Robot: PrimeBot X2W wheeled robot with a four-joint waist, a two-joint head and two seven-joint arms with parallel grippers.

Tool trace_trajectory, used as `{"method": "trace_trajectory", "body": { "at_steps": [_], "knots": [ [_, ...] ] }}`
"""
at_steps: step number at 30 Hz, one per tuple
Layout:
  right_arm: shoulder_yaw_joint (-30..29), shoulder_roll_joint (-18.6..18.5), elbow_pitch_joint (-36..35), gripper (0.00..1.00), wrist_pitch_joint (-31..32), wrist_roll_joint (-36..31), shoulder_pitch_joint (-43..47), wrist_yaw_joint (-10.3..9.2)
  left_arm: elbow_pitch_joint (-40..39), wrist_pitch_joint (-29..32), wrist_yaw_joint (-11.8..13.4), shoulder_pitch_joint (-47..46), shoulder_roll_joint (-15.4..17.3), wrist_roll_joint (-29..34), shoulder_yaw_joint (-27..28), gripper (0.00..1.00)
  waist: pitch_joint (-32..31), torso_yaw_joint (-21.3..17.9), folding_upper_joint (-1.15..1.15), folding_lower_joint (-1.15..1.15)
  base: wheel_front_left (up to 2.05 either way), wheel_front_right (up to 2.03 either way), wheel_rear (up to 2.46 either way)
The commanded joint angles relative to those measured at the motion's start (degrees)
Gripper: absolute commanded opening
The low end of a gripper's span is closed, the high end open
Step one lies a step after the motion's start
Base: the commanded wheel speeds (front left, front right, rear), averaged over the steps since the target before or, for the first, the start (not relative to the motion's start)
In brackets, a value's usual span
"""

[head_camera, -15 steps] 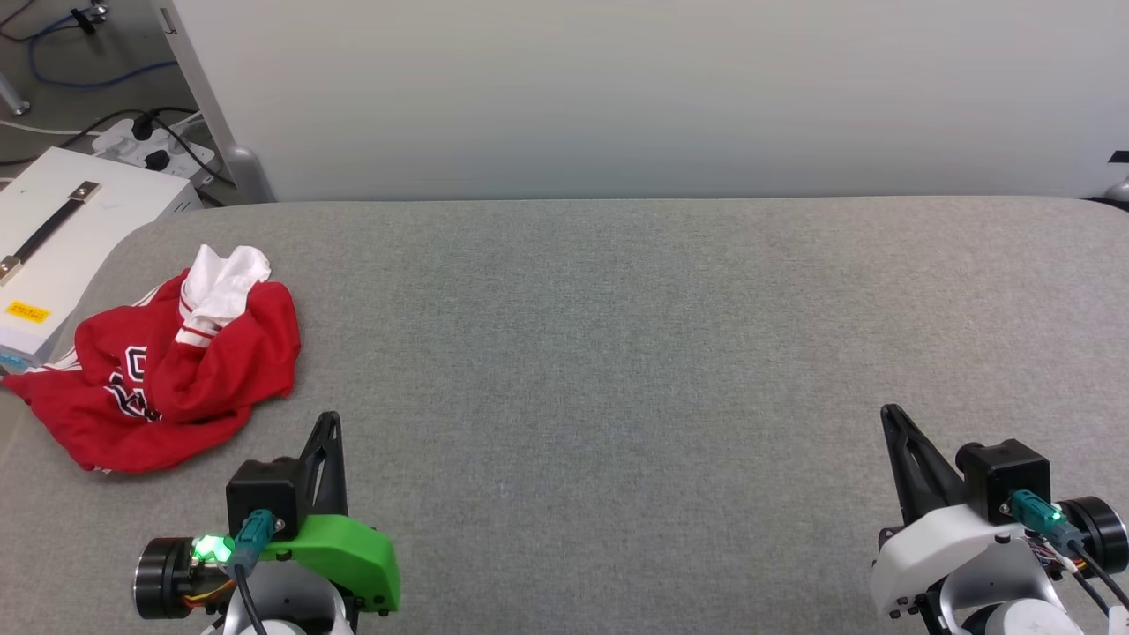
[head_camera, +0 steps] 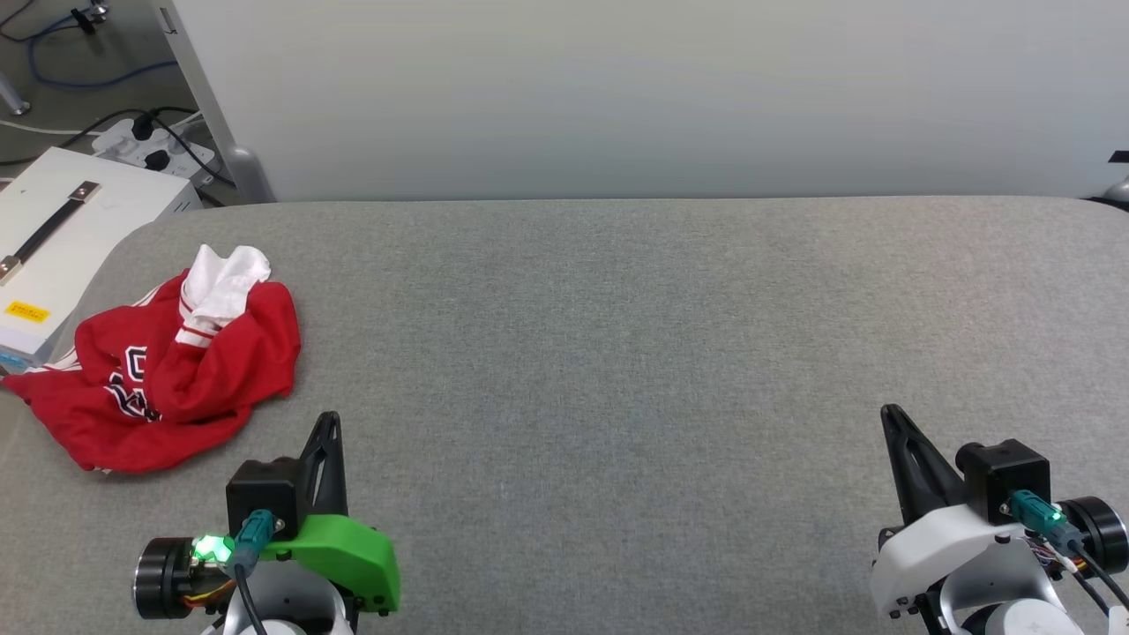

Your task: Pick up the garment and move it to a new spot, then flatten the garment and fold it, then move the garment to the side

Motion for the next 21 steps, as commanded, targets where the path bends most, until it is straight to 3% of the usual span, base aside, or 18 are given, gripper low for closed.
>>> {"method": "trace_trajectory", "body": {
  "at_steps": [1, 10, 11, 21],
  "knots": [
    [0.02, 0.10, -0.23, 0.00, 0.16, -0.55, -0.94, -0.05, -0.15, -0.04, 0.26, -0.99, -0.25, 0.54, 0.09, 0.00, 0.00, 0.00, 0.00, 0.00, 0.00, 0.00, 0.00],
    [0.02, 0.10, -0.23, 0.00, 0.16, -0.55, -0.94, -0.05, -0.15, -0.04, 0.26, -0.99, -0.25, 0.54, 0.09, 0.00, 0.00, 0.00, 0.00, 0.00, 0.00, 0.00, 0.00],
    [0.00, 0.00, 0.00, 1.00, 0.00, 0.00, 0.00, 0.00, 0.00, 0.00, 0.00, 0.00, 0.01, 0.00, 0.00, 1.00, 0.00, 0.00, 0.00, 0.00, 0.00, 0.00, 0.00],
    [-0.60, -0.01, -0.14, 1.00, -0.82, 0.93, 0.08, 0.00, 0.08, -0.83, 0.52, -0.08, 0.00, -0.32, -0.15, 1.00, 0.08, -0.01, 0.00, 0.00, 0.00, 0.00, 0.00]
  ]
}}
